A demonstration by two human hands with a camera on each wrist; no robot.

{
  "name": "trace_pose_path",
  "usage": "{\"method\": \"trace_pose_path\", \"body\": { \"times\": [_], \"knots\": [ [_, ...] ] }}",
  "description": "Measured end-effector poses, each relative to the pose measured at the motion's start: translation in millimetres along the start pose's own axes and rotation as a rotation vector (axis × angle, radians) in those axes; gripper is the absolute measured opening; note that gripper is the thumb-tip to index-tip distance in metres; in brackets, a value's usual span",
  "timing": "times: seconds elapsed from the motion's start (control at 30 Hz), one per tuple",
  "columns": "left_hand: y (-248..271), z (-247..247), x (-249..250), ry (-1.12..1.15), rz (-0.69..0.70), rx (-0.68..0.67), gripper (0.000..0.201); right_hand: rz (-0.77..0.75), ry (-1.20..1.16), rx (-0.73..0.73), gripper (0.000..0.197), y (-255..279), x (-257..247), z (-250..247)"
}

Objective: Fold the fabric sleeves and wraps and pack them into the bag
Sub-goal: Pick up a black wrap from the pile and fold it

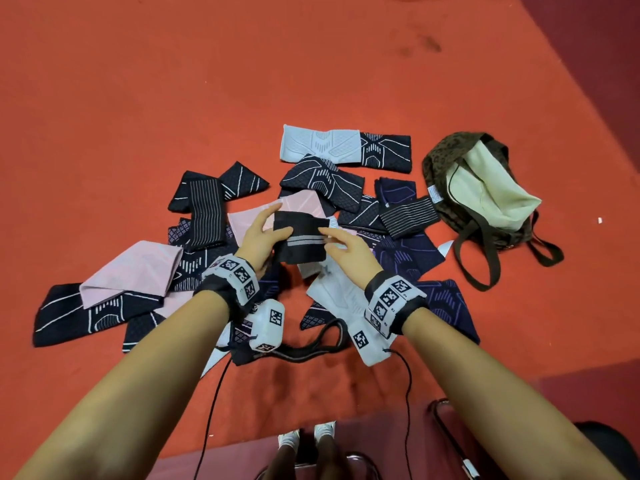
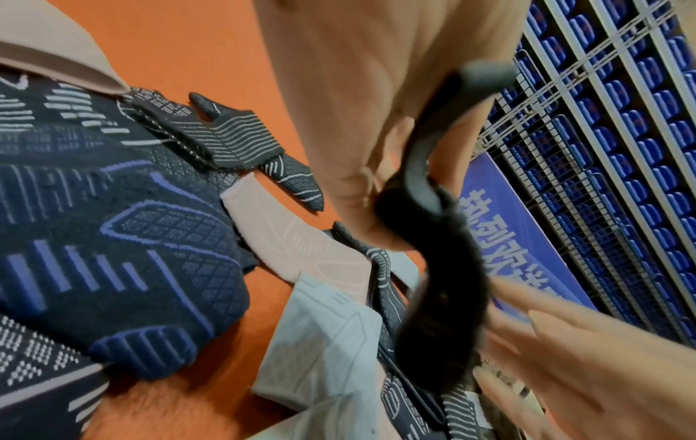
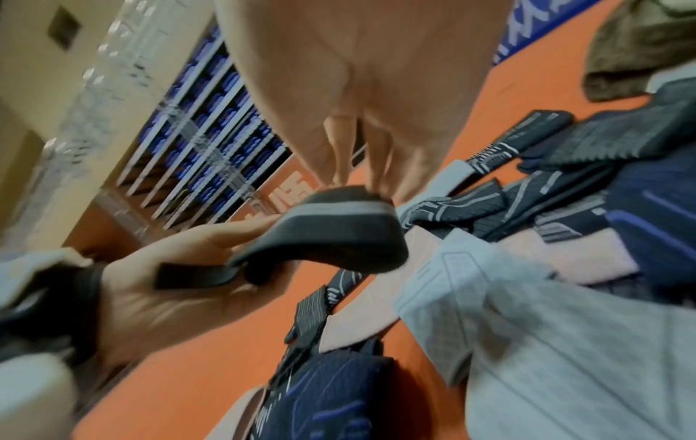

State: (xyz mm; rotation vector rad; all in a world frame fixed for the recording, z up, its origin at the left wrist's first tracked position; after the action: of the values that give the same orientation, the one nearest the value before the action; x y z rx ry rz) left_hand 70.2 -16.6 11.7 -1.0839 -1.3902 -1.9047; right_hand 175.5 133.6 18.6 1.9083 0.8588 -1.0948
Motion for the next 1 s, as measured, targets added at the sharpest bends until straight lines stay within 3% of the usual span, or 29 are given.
{"method": "trace_pose_path", "body": {
  "times": [0.07,0.17,0.23,0.33,0.43,0.5,0.57,0.67,0.77,0.93,1.0],
  "knots": [
    [-0.8,-2.4,5.2,-0.011,-0.009,-0.085,0.044,0.071,-0.001,0.061,0.048,-4.6,4.9,-6.8],
    [-2.9,-2.7,10.0,0.001,-0.036,-0.150,0.040,0.315,-0.201,0.011,0.068,-12.1,10.9,-12.7],
    [-5.2,-1.7,9.1,-0.007,-0.046,-0.138,0.036,0.392,-0.337,-0.051,0.052,-12.2,10.7,-15.2],
    [-6.2,3.2,2.3,-0.172,-0.010,-0.121,0.032,0.366,-0.451,-0.025,0.031,-13.4,11.6,-17.4],
    [-7.0,10.0,-9.1,-0.315,0.009,-0.191,0.061,0.351,-0.440,0.021,0.011,-13.1,13.6,-19.4],
    [-7.8,14.6,-15.4,-0.431,0.073,-0.188,0.063,0.360,-0.369,0.065,0.003,-13.3,21.2,-20.5],
    [-9.0,23.9,-22.1,-0.503,0.133,-0.159,0.053,0.368,-0.304,0.120,0.016,-13.0,36.0,-25.6],
    [-7.7,52.0,-31.7,-0.563,0.194,-0.140,0.033,0.401,-0.299,0.193,0.020,-5.2,53.2,-46.8],
    [-8.7,95.7,-49.1,-0.664,0.233,-0.179,0.024,0.403,-0.240,0.261,0.038,7.1,74.6,-86.9],
    [9.3,189.7,-83.0,-0.661,0.070,-0.359,0.032,0.452,-0.249,0.359,0.020,28.2,114.3,-174.6],
    [16.9,218.5,-107.9,-0.619,-0.042,-0.412,0.026,0.473,-0.159,0.335,0.020,38.3,134.0,-208.7]
  ]
}}
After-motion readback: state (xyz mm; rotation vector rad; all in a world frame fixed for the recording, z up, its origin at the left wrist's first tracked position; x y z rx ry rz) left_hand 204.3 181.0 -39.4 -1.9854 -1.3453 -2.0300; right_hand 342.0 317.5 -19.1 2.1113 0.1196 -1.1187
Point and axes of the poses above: each hand's wrist, its own y-axis away from the middle knuckle, its own z-axis out of the palm, x = y × z, the point moved 1 cm from there along -y, towards the middle knuckle, and after that the axes turned 9 degrees about x, right-handed, at the moved point
